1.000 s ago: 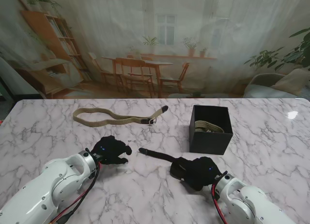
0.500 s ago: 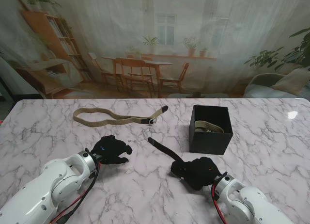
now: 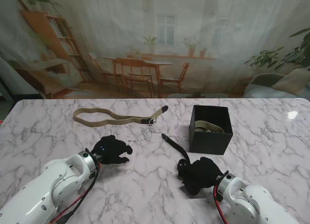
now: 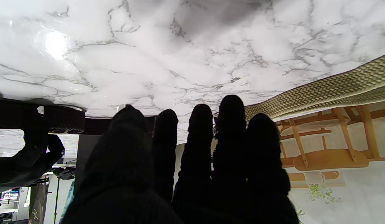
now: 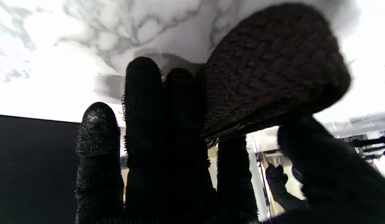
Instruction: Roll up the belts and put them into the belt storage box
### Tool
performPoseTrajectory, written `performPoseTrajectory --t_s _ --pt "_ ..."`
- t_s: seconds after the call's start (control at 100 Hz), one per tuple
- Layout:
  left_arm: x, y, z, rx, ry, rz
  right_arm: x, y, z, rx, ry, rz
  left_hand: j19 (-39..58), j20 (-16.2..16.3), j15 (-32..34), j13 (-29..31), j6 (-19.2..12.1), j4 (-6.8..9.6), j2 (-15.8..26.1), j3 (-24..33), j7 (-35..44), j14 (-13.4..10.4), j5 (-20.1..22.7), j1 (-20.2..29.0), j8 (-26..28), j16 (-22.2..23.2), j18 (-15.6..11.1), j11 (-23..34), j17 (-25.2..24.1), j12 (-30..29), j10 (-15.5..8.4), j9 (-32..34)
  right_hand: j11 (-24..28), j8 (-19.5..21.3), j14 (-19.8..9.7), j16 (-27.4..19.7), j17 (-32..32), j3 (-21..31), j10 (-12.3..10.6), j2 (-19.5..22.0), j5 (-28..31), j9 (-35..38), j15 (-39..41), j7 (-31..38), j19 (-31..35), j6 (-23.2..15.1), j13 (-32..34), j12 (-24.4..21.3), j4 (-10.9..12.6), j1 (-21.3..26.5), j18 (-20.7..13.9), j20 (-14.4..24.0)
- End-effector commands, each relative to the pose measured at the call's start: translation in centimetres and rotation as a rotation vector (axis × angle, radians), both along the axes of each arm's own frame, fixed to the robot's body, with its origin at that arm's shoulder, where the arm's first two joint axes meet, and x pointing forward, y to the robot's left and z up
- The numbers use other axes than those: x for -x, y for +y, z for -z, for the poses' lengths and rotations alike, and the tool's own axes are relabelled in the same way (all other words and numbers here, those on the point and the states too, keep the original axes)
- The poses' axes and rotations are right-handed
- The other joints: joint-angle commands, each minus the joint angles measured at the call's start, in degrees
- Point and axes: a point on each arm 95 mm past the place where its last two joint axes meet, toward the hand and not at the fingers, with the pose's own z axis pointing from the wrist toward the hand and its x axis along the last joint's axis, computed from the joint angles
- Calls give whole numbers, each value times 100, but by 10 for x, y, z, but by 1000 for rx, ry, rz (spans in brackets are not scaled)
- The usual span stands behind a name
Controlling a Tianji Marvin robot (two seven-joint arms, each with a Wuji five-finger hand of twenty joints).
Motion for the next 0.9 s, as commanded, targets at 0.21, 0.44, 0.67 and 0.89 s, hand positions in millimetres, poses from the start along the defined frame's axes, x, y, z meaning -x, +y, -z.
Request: performPoseTrajectory --t_s 0.21,0.44,0.67,0.89 --pt "0 -1 4 -3 23 -4 9 -3 -28 186 101 -115 -62 -75 -7 -54 150 66 174 -140 -80 228 -106 174 65 -30 86 -52 -103 -56 88 -80 -508 425 -468 -6 -646 338 -685 -64 -852 -1227 -868 -658 -433 1407 -916 34 347 -145 -429 143" --pt "0 1 5 -5 22 -14 9 -3 -33 265 184 -130 -66 -75 -12 -53 142 70 171 -144 -86 234 -107 228 71 -34 90 -58 -105 -56 89 -70 -1086 501 -475 -343 -962 -363 -460 160 -1265 -2003 -1545 -1287 -789 1729 -1593 -302 365 -374 -567 133" --pt "1 2 4 -5 19 -14 11 -5 -41 318 243 -142 -70 -75 -14 -53 142 73 184 -152 -91 228 -110 268 72 -36 95 -61 -105 -54 90 -72 -1353 925 -556 -703 -1177 1454 -438 -506 -1553 -2649 -1906 -1774 -1040 1818 -2184 -619 774 68 -691 185" --pt "1 2 4 -5 20 -11 10 -6 -38 356 255 -140 -64 -72 -12 -44 134 75 200 -149 -88 221 -112 319 74 -36 95 -57 -97 -52 80 -61 -1197 1187 -760 -764 -1195 2780 -668 -827 -1721 -2861 -1929 -1859 -1089 1614 -2274 -579 1450 376 -787 180"
